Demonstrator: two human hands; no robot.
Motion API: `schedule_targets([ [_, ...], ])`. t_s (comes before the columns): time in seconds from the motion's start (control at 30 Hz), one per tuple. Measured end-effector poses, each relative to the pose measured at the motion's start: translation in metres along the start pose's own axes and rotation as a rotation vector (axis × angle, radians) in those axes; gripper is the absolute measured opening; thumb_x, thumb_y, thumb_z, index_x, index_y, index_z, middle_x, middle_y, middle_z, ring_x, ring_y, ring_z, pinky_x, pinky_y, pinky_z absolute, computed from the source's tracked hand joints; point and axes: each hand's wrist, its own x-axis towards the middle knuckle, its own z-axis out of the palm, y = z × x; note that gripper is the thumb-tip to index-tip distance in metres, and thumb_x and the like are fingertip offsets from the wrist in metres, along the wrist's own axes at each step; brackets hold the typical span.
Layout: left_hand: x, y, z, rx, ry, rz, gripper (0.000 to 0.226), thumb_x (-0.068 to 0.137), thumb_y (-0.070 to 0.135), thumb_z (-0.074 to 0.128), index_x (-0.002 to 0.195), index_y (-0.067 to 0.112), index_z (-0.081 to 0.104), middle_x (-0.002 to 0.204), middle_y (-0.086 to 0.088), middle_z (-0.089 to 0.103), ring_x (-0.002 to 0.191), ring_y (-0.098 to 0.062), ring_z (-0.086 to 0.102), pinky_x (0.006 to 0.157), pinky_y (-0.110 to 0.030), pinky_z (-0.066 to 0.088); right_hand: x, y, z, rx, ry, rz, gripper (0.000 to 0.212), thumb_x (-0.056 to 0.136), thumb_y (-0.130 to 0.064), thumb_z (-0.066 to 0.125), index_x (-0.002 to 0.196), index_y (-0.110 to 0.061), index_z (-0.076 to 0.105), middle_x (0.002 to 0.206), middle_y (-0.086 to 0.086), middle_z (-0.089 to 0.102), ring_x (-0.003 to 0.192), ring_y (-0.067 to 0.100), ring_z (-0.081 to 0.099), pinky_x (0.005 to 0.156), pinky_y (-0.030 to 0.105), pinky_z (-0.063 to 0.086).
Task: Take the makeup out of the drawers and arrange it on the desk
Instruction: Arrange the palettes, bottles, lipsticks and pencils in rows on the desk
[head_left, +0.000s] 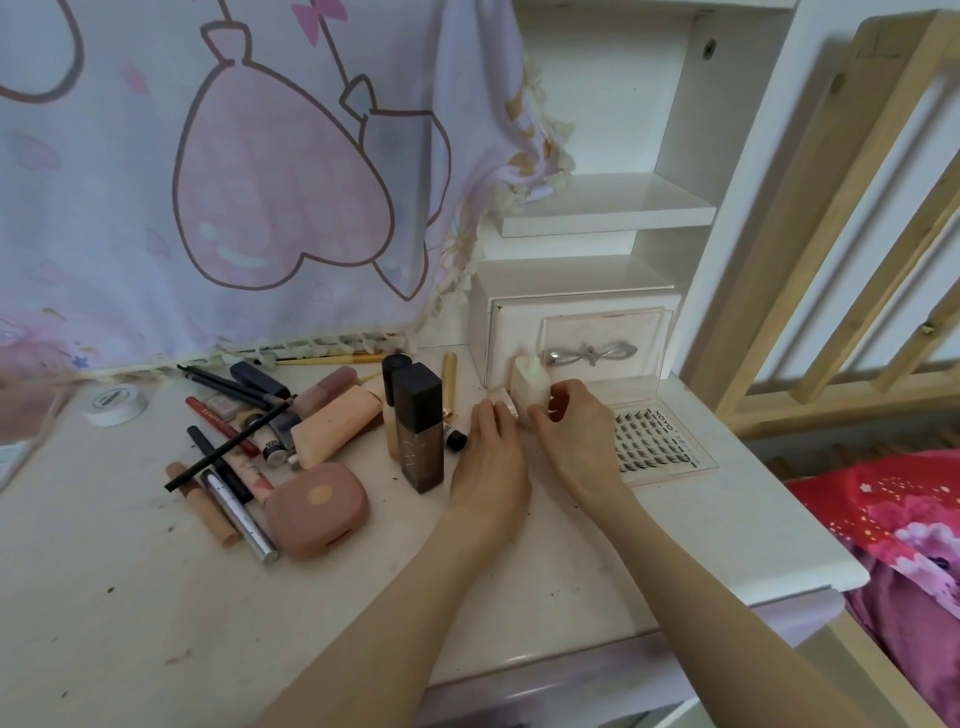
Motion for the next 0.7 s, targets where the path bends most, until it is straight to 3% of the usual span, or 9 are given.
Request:
schedule_targets([
  [0.1,0.001,0.001,0.001,-0.031,0.040,0.001,0.066,0.087,0.000,0.044,0.143,0.000,0.007,0.146,-0.014,0.014,0.125,-0.025,0.036,0.092,-0.025,0.040,0.000,-0.001,0.001,-0.007,-0.001,0.015,0.025,0.086,-0.016,0.060,0.107,-0.004,0.058,0.102,0.009,0.065,0.095,0.022,0.059,0.073,0.019,0.033],
  [0.2,-0.002,-0.001,0.004,-0.053,0.024,-0.003,0.068,0.091,0.000,0.038,0.145,0.002,-0.004,0.154,-0.015,-0.001,0.142,-0.027,0.010,0.112,-0.030,0.021,-0.002,-0.002,0.000,0.002,-0.007,0.029,0.026,0.087,-0.016,0.060,0.110,-0.004,0.057,0.105,0.010,0.065,0.097,0.023,0.059,0.078,0.023,0.037],
  [0.27,-0.007,-0.003,0.004,-0.056,0.024,0.012,0.067,0.093,0.001,0.033,0.145,0.003,-0.009,0.155,-0.012,-0.010,0.143,-0.021,-0.005,0.113,-0.026,0.006,-0.005,-0.003,-0.002,0.010,-0.009,0.039,0.029,0.088,-0.019,0.059,0.113,-0.004,0.056,0.108,0.010,0.064,0.099,0.023,0.059,0.081,0.026,0.039],
  [0.33,-0.013,-0.005,0.003,-0.050,0.047,0.053,0.063,0.094,0.002,0.031,0.145,0.003,-0.005,0.155,-0.012,-0.009,0.143,-0.019,-0.006,0.113,-0.024,0.004,-0.012,-0.003,-0.006,-0.004,-0.001,0.021,0.032,0.089,-0.022,0.057,0.116,-0.005,0.056,0.110,0.009,0.064,0.101,0.023,0.059,0.083,0.027,0.040],
  [0.47,-0.035,-0.009,-0.007,-0.049,0.036,0.131,0.043,0.096,0.014,0.033,0.139,0.006,0.030,0.155,-0.012,0.011,0.140,-0.022,0.019,0.111,-0.028,0.020,-0.037,-0.002,-0.019,-0.082,0.055,-0.118,0.029,0.090,-0.020,0.057,0.115,-0.006,0.057,0.109,0.007,0.064,0.102,0.023,0.058,0.082,0.027,0.039],
  [0.57,-0.058,-0.016,-0.020,-0.024,0.015,0.203,0.039,0.099,0.025,0.032,0.134,0.013,0.042,0.148,-0.006,0.031,0.133,-0.019,0.033,0.108,-0.026,0.023,-0.059,-0.003,-0.031,-0.091,0.044,-0.203,0.031,0.090,-0.018,0.058,0.118,-0.004,0.058,0.111,0.009,0.064,0.105,0.024,0.056,0.088,0.027,0.037],
  [0.63,-0.074,-0.023,-0.034,-0.036,0.098,0.233,0.036,0.098,0.028,0.034,0.130,0.019,0.049,0.137,0.001,0.048,0.118,-0.015,0.049,0.092,-0.023,0.037,-0.072,-0.009,-0.037,-0.090,0.032,-0.251,0.033,0.091,-0.018,0.057,0.121,-0.003,0.057,0.116,0.011,0.062,0.109,0.026,0.055,0.093,0.029,0.036],
  [0.7,-0.092,-0.030,-0.053,-0.035,0.195,0.275,0.032,0.097,0.028,0.038,0.122,0.022,0.056,0.119,0.005,0.060,0.099,-0.014,0.059,0.075,-0.021,0.042,-0.084,-0.022,-0.042,-0.072,0.037,-0.321,0.033,0.091,-0.016,0.057,0.122,-0.004,0.057,0.118,0.011,0.062,0.110,0.026,0.055,0.092,0.022,0.033],
])
